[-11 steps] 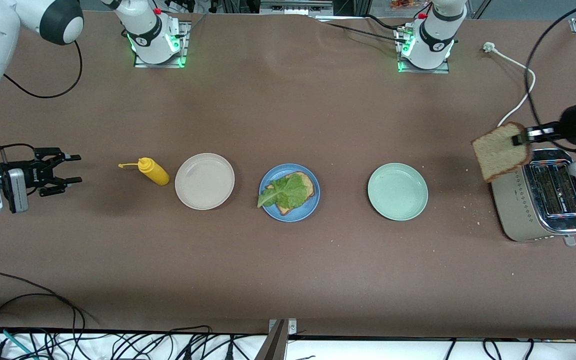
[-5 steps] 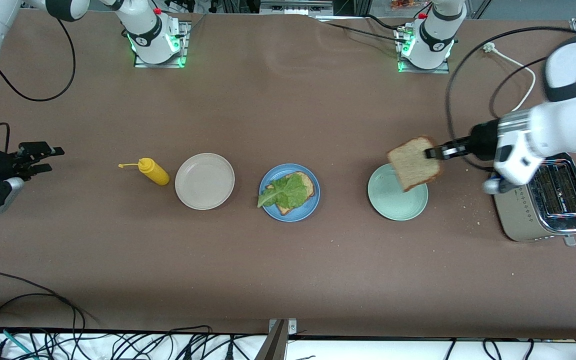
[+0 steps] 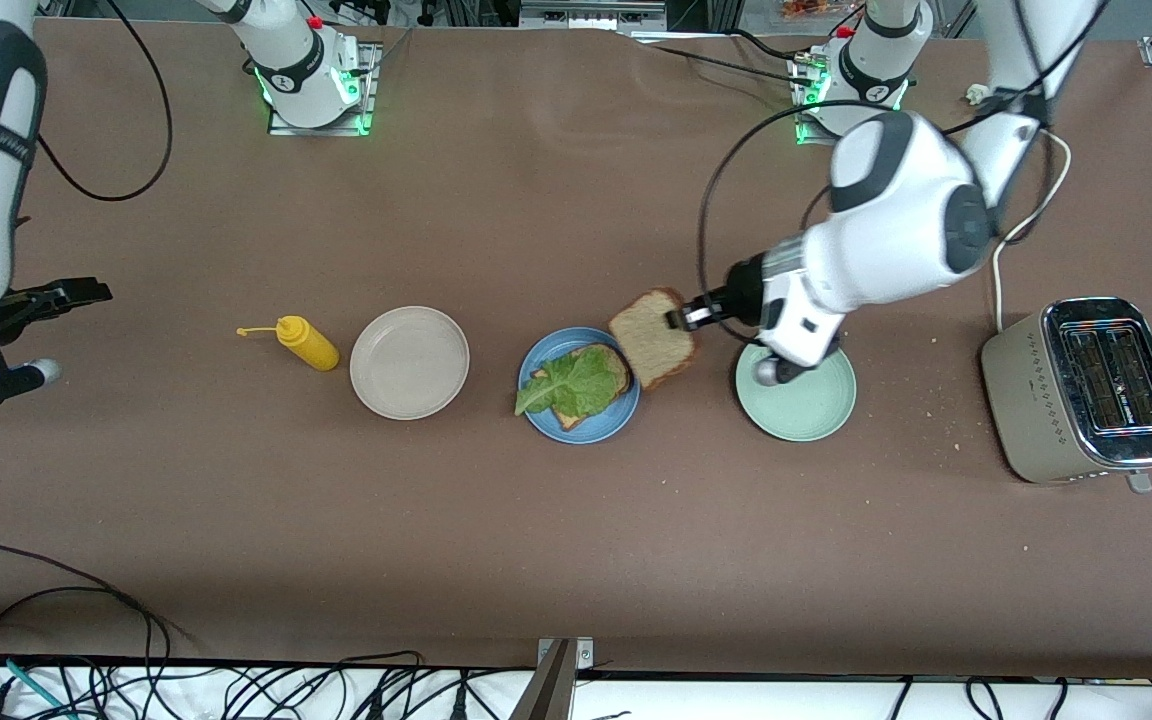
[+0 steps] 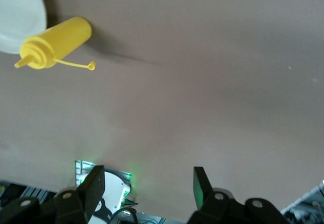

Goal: Make sandwich in blue plate with both arms
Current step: 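Carry the toast slice over the blue plate with the left gripper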

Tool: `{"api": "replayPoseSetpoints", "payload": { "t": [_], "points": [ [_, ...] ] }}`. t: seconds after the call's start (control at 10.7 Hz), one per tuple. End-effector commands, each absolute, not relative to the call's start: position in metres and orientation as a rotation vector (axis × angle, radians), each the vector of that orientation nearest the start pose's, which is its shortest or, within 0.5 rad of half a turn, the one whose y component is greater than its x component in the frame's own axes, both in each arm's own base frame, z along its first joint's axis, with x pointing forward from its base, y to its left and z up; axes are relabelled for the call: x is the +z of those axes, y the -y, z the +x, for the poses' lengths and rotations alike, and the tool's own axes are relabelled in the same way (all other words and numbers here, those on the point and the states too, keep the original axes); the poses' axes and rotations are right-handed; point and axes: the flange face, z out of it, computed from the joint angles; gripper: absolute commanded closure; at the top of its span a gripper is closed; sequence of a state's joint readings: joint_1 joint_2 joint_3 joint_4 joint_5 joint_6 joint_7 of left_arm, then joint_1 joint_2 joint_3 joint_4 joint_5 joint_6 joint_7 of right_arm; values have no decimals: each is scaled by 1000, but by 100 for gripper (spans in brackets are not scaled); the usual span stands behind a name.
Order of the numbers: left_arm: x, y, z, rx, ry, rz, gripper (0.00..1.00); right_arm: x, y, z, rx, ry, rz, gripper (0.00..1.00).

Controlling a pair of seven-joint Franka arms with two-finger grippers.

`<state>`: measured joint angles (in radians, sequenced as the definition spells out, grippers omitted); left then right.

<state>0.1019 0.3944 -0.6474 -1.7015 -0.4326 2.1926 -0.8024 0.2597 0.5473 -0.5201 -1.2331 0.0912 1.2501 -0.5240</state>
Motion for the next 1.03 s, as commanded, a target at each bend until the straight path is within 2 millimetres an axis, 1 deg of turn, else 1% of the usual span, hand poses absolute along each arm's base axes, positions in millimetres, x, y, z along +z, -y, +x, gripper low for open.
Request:
{"api": "replayPoseSetpoints", "payload": {
  "t": [0.0,0.09,0.19,0.28,0.37,0.47,0.56,0.65,0.75,0.84,0.94],
  "points": [
    [399,379,578,-273,-759,2361,100,470,40,598,657,147,-3141,21],
    [392,387,577,-232,-765,2341,100,478,32,594,562,61,-3163,20],
    [382,394,573,-197,-768,2329,100,491,24,590,472,29,-3171,20],
    [370,396,569,-167,-766,2327,100,510,28,585,349,10,-3174,19],
    [356,401,563,-148,-710,2355,100,532,29,580,250,11,-3167,15],
    [341,401,561,-160,-680,2378,100,553,32,570,196,-1,-3124,11],
    [332,402,560,-168,-672,2390,100,572,30,561,156,-2,-3109,7],
    [327,405,559,-165,-652,2406,100,585,29,551,167,1,-3107,7],
    [327,408,558,-142,-642,2407,100,590,28,549,172,7,-3106,6],
    [322,408,560,-134,-650,2400,100,596,26,546,188,12,-3105,3],
    [318,409,560,-115,-645,2400,100,598,18,548,199,36,-3108,3]
  ]
}}
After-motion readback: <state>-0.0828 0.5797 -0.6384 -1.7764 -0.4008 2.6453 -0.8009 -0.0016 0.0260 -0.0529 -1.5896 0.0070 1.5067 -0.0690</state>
